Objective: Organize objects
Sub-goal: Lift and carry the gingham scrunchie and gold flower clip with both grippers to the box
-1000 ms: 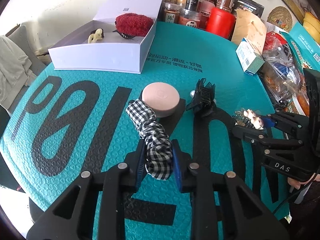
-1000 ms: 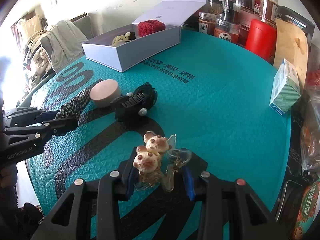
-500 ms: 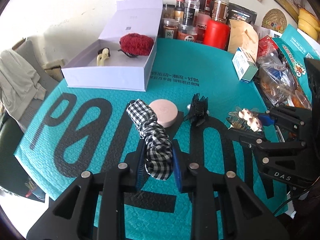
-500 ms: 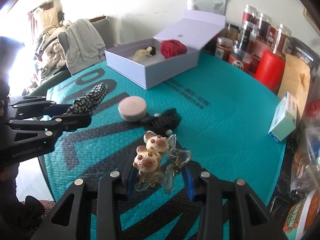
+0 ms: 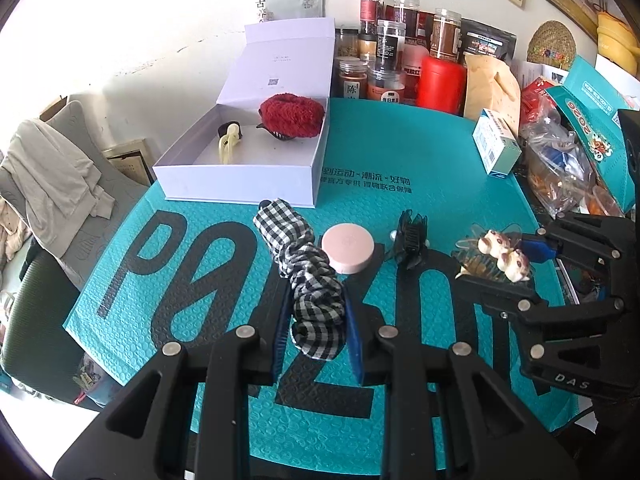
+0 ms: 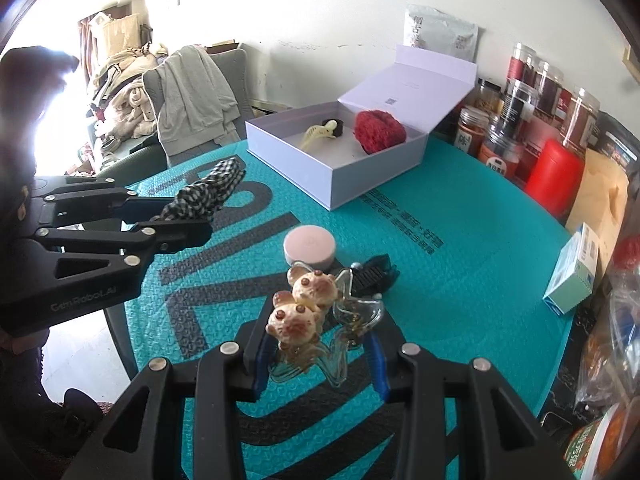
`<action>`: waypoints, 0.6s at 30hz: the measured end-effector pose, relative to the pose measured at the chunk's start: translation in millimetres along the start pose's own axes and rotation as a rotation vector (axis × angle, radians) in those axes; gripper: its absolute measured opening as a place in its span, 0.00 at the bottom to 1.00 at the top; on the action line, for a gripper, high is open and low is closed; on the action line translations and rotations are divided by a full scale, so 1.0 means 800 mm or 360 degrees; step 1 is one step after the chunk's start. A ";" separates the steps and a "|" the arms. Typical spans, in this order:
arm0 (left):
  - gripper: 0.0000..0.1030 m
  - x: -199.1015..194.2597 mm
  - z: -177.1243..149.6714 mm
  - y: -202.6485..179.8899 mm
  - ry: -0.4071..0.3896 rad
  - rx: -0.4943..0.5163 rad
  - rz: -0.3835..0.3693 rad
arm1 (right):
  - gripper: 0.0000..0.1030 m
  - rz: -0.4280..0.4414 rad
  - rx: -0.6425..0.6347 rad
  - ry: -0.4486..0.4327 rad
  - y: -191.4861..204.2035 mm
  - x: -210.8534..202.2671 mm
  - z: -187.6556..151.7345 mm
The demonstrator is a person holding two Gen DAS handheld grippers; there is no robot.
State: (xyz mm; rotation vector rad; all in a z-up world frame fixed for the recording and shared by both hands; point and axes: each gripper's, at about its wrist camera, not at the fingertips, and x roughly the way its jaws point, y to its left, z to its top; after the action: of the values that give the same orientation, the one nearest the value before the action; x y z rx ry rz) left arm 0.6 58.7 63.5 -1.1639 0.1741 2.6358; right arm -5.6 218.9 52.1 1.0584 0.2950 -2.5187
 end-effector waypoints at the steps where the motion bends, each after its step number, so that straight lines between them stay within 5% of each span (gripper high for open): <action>1: 0.23 -0.001 0.002 0.001 -0.0003 0.0000 -0.0003 | 0.38 0.0002 -0.0005 -0.0002 0.001 -0.001 0.002; 18: 0.23 0.023 0.059 0.020 0.0000 0.0028 -0.0007 | 0.38 -0.0016 -0.0112 -0.0019 -0.011 0.008 0.057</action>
State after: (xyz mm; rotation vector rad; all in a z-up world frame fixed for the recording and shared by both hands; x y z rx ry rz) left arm -49.4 56.7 82.1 -1.1573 0.1940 2.6248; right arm -42.6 210.1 79.5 1.0166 0.3832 -2.5036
